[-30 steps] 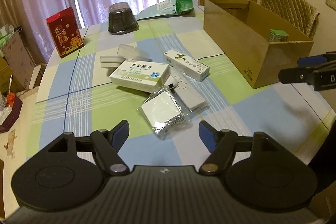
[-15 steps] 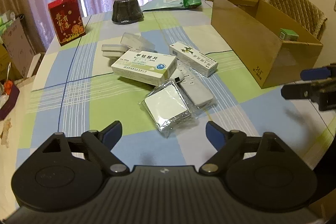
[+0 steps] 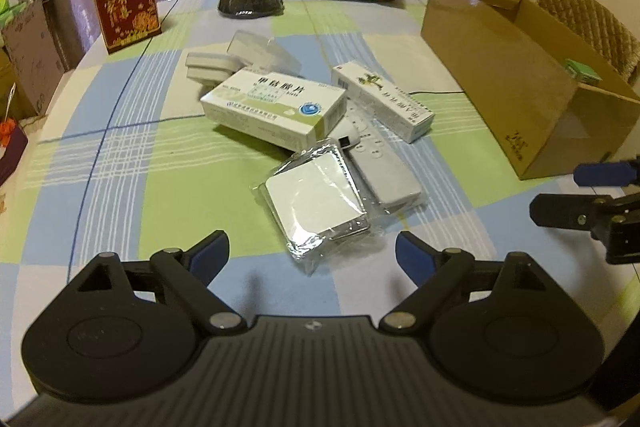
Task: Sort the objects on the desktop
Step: 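Move both tools back over the remaining items on the table, then grasp the foil-wrapped pad with the left tool while the right tool grasps the bagged white remote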
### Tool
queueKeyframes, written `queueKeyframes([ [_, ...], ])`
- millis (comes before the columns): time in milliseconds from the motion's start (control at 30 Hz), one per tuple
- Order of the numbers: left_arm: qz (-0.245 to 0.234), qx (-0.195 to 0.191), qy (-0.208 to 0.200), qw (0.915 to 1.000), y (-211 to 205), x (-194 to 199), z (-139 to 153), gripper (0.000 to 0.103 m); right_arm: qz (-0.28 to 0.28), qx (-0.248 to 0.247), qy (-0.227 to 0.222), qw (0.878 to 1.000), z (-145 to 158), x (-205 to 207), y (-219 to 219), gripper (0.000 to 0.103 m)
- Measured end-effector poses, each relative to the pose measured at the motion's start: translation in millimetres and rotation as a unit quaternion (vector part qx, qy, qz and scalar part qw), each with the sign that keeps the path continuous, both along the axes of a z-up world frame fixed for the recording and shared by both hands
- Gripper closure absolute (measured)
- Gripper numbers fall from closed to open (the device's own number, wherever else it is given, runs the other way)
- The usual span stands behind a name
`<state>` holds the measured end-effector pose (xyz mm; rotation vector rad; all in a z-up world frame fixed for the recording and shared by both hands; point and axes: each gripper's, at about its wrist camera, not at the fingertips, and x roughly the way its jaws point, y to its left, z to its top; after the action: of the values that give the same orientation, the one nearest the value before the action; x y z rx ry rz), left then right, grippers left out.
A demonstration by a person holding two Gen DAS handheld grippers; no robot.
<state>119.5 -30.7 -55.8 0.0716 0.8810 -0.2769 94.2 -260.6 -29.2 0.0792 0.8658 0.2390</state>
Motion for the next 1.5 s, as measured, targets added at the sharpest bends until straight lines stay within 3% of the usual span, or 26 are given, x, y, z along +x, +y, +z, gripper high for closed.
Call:
queueKeyframes([
  [300, 0.034, -0.042, 0.025, 0.9982, -5, 26, -26, 0.028, -0.026, 0.005, 0.022, 0.999, -16, 12, -10, 0.016],
  [367, 0.037, -0.049, 0.029, 0.9977, -5, 30, -28, 0.037, -0.026, 0.004, 0.024, 0.999, -18, 14, -10, 0.016],
  [400, 0.034, -0.049, 0.031, 0.9977, -5, 31, -29, 0.051, -0.026, 0.004, 0.024, 0.999, -19, 15, -9, 0.016],
  [433, 0.031, -0.046, 0.031, 0.998, -5, 31, -28, 0.055, -0.023, 0.003, 0.024, 0.999, -19, 16, -7, 0.016],
  [600, 0.015, -0.033, 0.033, 0.9988, 6, 24, -24, 0.061, -0.004, 0.004, 0.02, 1.0, -22, 23, 6, 0.016],
  [700, 0.011, -0.015, 0.028, 0.9994, 16, 16, -22, 0.061, 0.016, 0.003, 0.014, 1.0, -24, 29, 21, 0.016],
  [867, 0.011, 0.015, 0.017, 0.9997, 30, 6, -18, 0.05, 0.049, -0.005, 0.005, 0.999, -33, 45, 49, 0.016],
  [933, 0.017, 0.017, 0.01, 0.9997, 33, 3, -17, 0.043, 0.057, -0.013, 0.003, 0.998, -39, 53, 60, 0.016],
  [1133, 0.026, 0.022, -0.005, 0.9994, 39, -3, -14, 0.041, 0.079, -0.05, 0.003, 0.996, -58, 79, 88, 0.017],
  [1167, 0.027, 0.022, -0.007, 0.9994, 40, -3, -14, 0.041, 0.083, -0.057, 0.005, 0.995, -61, 83, 91, 0.024],
  [1200, 0.028, 0.022, -0.009, 0.9993, 40, -4, -14, 0.041, 0.088, -0.063, 0.007, 0.994, -64, 86, 93, 0.038],
  [1300, 0.027, 0.023, -0.014, 0.9993, 41, -6, -14, 0.041, 0.091, -0.074, 0.015, 0.993, -71, 92, 96, 0.04],
  [1333, 0.027, 0.024, -0.017, 0.9992, 42, -7, -14, 0.041, 0.09, -0.077, 0.015, 0.993, -73, 93, 96, 0.055],
  [1367, 0.026, 0.026, -0.02, 0.9991, 41, -7, -13, 0.041, 0.093, -0.075, 0.013, 0.993, -73, 93, 95, 0.06],
  [1500, 0.022, 0.031, -0.029, 0.9989, 38, -7, -12, 0.038, 0.086, -0.067, 0.03, 0.994, -66, 82, 81, 0.062],
])
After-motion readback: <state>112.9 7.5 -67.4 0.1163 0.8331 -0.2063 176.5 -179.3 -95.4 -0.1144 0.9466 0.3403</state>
